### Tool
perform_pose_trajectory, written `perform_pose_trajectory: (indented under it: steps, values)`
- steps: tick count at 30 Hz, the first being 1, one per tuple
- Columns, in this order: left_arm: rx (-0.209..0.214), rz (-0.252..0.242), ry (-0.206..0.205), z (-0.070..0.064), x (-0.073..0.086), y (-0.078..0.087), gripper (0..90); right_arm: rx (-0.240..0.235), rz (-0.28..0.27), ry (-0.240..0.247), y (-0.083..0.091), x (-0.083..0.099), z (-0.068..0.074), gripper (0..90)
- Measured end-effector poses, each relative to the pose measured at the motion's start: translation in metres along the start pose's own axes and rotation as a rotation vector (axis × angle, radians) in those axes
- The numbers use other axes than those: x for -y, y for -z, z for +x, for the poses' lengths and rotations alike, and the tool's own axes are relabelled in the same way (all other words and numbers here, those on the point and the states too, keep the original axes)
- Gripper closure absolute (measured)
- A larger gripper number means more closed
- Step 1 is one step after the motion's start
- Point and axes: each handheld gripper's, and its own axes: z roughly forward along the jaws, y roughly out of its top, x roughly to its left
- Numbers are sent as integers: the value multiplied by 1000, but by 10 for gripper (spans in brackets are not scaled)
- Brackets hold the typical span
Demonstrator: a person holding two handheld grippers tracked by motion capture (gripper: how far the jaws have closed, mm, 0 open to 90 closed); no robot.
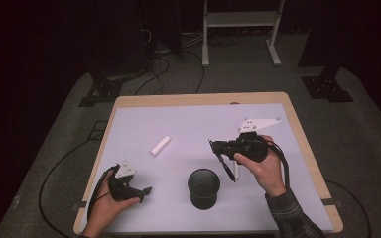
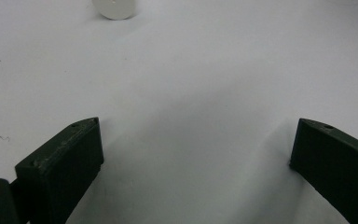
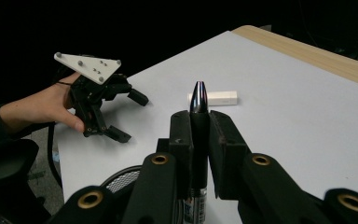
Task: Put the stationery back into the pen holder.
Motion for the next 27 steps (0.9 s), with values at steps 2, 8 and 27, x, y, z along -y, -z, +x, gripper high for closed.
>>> perform_pose_trajectory:
  steps: [2,8,27]
  values:
    - [0,0,0,0,0,0,16,-5,-2,4,-2,-2,2,794]
    - [0,-1,0,0,0,0,16,-19,-5,10,-6,-8,6,794]
    - [0,1,-2,0,0,0,16,-59,-21,29,-14,-21,19,794]
